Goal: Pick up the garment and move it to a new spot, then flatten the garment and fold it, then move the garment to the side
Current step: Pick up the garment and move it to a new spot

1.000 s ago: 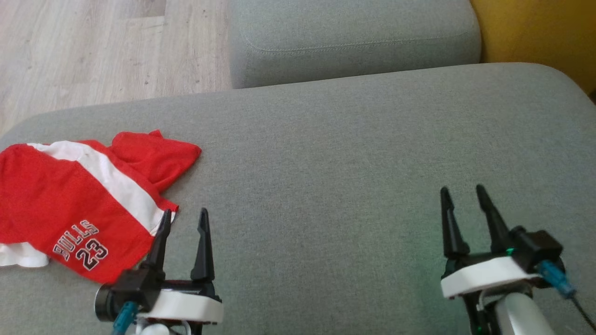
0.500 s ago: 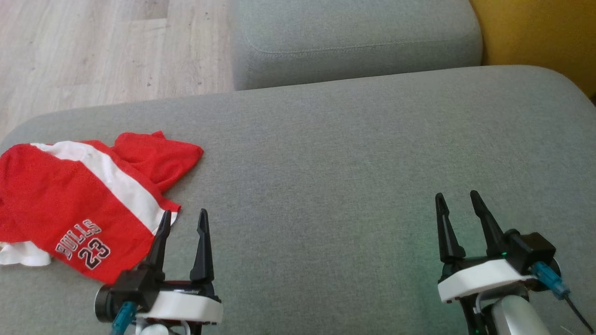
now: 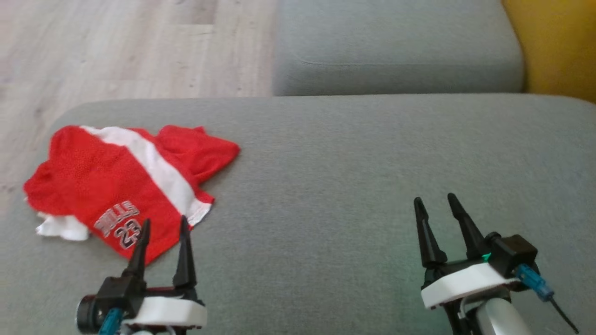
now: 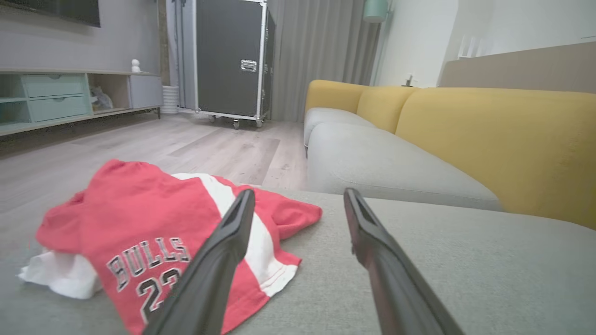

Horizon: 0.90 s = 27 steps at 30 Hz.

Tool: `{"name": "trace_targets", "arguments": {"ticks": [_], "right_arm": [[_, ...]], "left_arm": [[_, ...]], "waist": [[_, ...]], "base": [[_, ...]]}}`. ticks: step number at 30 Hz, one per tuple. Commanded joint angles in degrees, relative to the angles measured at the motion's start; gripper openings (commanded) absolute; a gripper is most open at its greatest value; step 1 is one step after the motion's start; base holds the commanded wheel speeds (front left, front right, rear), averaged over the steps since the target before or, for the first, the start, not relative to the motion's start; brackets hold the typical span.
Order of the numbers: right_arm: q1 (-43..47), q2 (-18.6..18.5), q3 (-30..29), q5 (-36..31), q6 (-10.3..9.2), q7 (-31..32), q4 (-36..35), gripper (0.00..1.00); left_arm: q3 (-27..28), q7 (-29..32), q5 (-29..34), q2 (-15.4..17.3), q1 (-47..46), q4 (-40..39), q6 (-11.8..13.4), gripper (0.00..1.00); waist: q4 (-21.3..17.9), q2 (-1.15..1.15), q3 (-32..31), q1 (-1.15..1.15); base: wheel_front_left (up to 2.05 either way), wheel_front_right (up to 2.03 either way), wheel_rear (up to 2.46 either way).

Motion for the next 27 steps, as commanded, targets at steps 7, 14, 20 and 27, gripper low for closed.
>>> {"name": "trace_targets", "arguments": {"ticks": [7, 14, 20, 27], "right_arm": [[-0.27, -0.39, 3.90, 1.50, 0.24, -0.78, -1.94, 1.00], [0.64, -0.39, 5.97, 2.73, 0.24, -0.78, -1.88, 1.00], [1.26, -0.39, 6.70, 3.76, 0.24, -0.78, -2.09, 1.00], [1.69, -0.39, 6.56, 3.99, 0.24, -0.78, -2.23, 1.00]], "left_arm": [[4.65, -0.55, 1.57, -0.05, -0.05, -2.06, -0.54, 1.00], [6.23, -0.55, 2.16, -0.05, 1.15, -2.69, -0.76, 1.00], [6.47, -0.55, 2.54, -0.05, 2.06, -3.27, -0.61, 1.00], [6.91, -0.55, 3.67, -0.05, 2.05, -3.69, -1.27, 1.00]], "waist": [[5.85, 0.00, -1.79, 0.00], [10.44, 0.00, -2.80, 0.00], [13.30, 0.00, -3.50, 0.00], [14.88, 0.00, -3.54, 0.00]], "base": [[0.00, 0.00, 0.00], [0.00, 0.00, 0.00], [0.00, 0.00, 0.00], [0.00, 0.00, 0.00]]}}
